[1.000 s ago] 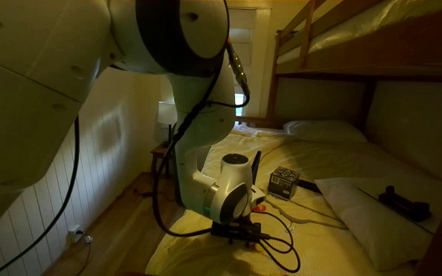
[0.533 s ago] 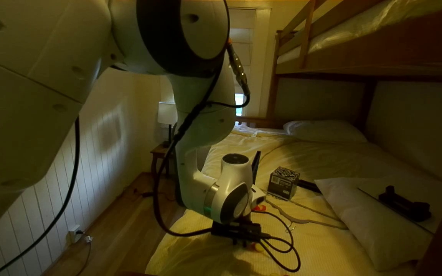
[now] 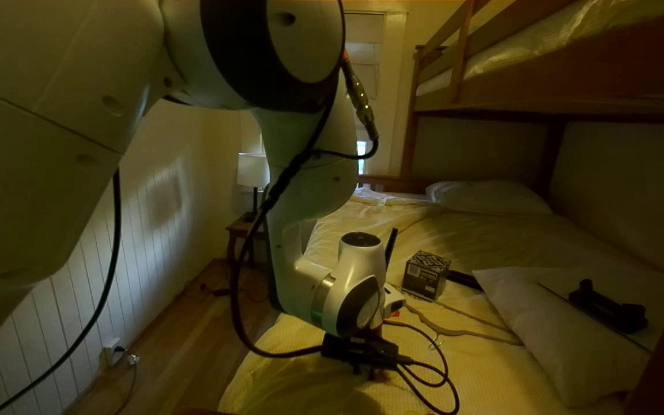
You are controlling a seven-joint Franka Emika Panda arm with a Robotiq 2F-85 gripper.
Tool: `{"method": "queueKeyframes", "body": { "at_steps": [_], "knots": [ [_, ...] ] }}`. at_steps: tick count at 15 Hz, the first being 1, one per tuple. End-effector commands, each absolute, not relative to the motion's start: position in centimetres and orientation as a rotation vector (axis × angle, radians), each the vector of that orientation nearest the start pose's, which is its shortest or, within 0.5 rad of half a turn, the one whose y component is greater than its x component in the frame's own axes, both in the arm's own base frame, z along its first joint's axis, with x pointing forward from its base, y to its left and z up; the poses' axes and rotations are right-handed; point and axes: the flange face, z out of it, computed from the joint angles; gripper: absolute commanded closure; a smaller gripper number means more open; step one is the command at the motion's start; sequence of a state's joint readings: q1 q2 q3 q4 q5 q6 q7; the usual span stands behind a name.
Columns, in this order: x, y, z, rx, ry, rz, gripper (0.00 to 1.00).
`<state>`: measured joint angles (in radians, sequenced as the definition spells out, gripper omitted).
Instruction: Pick up the object from the bed and put it in the blue object
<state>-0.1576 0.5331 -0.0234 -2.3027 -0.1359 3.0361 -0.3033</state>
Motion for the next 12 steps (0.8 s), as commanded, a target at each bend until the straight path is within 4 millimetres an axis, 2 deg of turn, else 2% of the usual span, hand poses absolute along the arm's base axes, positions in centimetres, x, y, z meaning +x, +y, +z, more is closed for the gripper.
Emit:
{"method": "queueKeyframes", "body": {
  "at_steps": [1, 7, 8, 9, 12],
  "knots": [
    [51.32, -9.5, 13.57, -3.193, -0.414, -0.176, 0.91],
    [51.03, -9.31, 13.51, -3.19, -0.389, -0.048, 0.91],
    [51.06, -9.36, 13.47, -3.185, -0.386, -0.031, 0.53],
    [51.08, -9.4, 13.46, -3.181, -0.378, -0.017, 0.4],
    [51.06, -9.4, 13.56, -3.167, -0.387, 0.002, 0.22]
  ]
}}
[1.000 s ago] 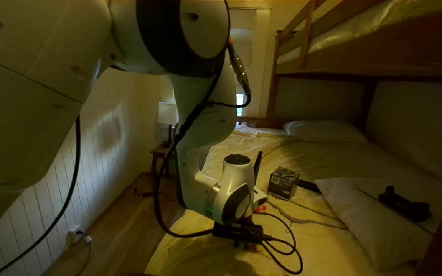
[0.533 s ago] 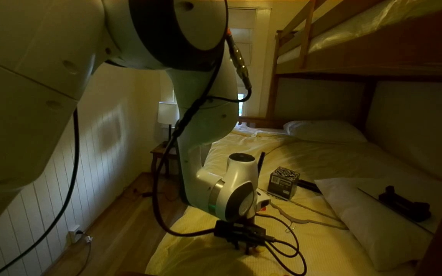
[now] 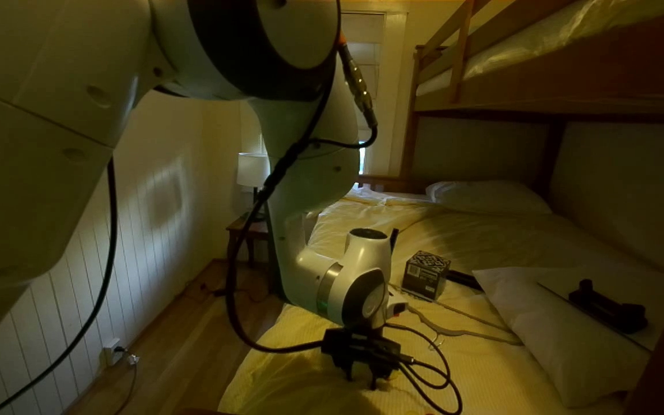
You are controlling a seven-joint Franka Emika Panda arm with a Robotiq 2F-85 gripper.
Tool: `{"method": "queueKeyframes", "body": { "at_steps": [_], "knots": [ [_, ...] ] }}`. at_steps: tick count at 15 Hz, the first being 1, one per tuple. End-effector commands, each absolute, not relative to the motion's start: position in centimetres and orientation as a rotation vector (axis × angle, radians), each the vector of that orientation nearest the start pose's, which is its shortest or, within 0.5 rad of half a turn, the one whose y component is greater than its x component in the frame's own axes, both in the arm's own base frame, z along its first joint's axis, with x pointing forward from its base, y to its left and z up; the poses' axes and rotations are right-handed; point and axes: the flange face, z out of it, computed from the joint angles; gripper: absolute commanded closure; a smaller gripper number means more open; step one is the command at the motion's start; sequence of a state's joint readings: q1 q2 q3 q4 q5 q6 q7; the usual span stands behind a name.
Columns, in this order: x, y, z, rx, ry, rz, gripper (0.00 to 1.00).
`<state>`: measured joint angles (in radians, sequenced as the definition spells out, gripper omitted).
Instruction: Pick up the object from the bed and put it in the blue object
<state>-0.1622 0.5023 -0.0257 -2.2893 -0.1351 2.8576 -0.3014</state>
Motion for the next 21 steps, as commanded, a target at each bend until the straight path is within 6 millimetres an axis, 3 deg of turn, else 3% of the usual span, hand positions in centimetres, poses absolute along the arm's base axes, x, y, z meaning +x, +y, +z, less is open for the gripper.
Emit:
{"method": "queueKeyframes", "body": {
  "at_steps": [1, 3, 4, 12, 21],
  "knots": [
    [51.0, -9.4, 13.6, -3.167, -0.389, 0.005, 0.15],
    [51.0, -9.3, 13.7, -3.169, -0.397, 0.012, 0.02],
    [50.9, -9.2, 13.7, -3.169, -0.403, 0.017, 0.0],
    [50.6, -8.6, 14.1, -3.172, -0.413, -0.012, 0.0],
    [51.5, -9.8, 16.9, -3.183, -0.355, -0.127, 0.0]
  ]
}}
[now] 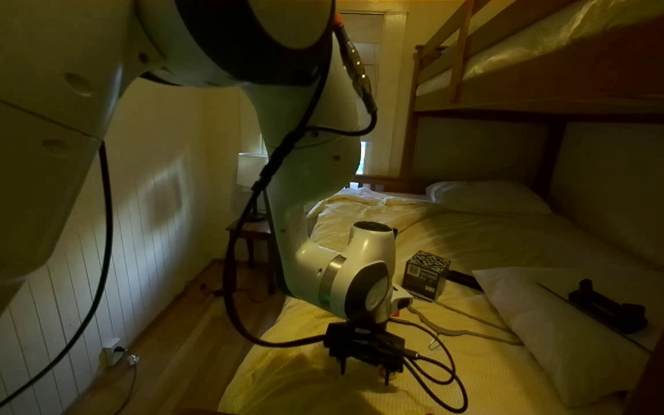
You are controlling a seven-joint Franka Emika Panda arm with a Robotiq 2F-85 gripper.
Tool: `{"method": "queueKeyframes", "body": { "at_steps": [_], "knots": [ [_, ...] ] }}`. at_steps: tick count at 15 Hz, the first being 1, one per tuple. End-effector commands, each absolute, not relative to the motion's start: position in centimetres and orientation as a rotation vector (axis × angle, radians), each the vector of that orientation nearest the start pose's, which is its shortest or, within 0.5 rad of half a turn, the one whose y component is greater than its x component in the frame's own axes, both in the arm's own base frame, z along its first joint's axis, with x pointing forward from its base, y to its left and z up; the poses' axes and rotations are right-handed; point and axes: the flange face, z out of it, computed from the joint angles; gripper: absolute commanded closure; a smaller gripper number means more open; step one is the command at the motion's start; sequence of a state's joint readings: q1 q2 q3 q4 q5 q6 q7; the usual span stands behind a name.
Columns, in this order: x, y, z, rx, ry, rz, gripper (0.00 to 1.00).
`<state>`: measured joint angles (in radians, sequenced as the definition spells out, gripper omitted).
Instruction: Pick up the object from the bed and put it in the blue object
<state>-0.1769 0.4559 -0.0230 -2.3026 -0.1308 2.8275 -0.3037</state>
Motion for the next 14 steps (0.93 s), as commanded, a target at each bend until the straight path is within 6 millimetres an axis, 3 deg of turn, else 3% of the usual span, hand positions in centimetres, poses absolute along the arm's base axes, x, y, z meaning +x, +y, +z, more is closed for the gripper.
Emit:
{"method": "queueKeyframes", "body": {
  "at_steps": [1, 6, 9, 14],
  "knots": [
    [51.7, -9.8, 17.1, -3.181, -0.358, -0.129, 0.0],
    [53.0, -9.3, 16.8, -3.151, -0.405, -0.11, 0.0],
    [53.2, -8.7, 16.7, -3.137, -0.444, -0.108, 0.08],
    [53.6, -8.6, 15.9, -3.138, -0.472, -0.093, 0.52]
  ]
}}
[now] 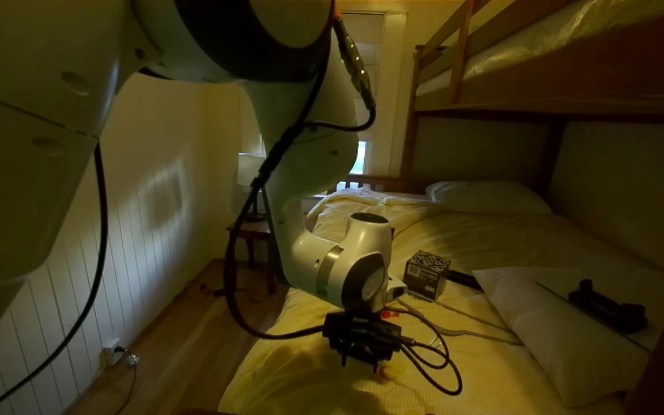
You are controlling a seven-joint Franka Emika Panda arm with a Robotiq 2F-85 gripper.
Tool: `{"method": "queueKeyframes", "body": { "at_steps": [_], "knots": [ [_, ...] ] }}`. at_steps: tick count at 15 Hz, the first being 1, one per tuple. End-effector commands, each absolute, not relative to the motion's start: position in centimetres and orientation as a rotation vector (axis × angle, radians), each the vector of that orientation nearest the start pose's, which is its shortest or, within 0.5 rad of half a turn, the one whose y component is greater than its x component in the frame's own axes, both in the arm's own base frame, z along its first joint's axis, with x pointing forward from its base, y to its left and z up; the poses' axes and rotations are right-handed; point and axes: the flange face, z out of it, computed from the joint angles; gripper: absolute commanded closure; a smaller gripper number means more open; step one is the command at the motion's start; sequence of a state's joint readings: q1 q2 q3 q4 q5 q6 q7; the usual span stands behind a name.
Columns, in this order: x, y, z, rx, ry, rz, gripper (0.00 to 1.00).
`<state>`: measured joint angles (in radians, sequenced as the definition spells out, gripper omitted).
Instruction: Pick up the object from the bed and put it in the blue object
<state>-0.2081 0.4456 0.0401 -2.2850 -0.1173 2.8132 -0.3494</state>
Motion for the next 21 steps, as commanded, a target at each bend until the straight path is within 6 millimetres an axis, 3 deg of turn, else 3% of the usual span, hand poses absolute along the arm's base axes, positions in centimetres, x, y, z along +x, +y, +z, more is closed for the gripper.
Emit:
{"method": "queueKeyframes", "body": {
  "at_steps": [1, 3, 6, 7, 8, 13, 14, 15, 17, 21],
  "knots": [
    [53.6, -8.7, 15.7, -3.137, -0.473, -0.088, 0.59],
    [53.5, -8.6, 15.4, -3.134, -0.492, -0.088, 0.73],
    [53.5, -8.7, 14.9, -3.13, -0.51, -0.081, 0.75],
    [53.6, -8.7, 14.8, -3.13, -0.512, -0.08, 0.72],
    [53.6, -8.8, 14.6, -3.131, -0.514, -0.086, 0.56],
    [53.8, -9.1, 14.2, -3.131, -0.508, -0.083, 0.22],
    [53.8, -9.1, 14.1, -3.132, -0.508, -0.083, 0.3],
    [53.9, -9.2, 14.1, -3.133, -0.509, -0.081, 0.51],
    [54.0, -9.3, 13.9, -3.134, -0.509, -0.079, 0.58],
    [54.3, -9.3, 13.9, -3.136, -0.511, -0.078, 0.86]
  ]
}}
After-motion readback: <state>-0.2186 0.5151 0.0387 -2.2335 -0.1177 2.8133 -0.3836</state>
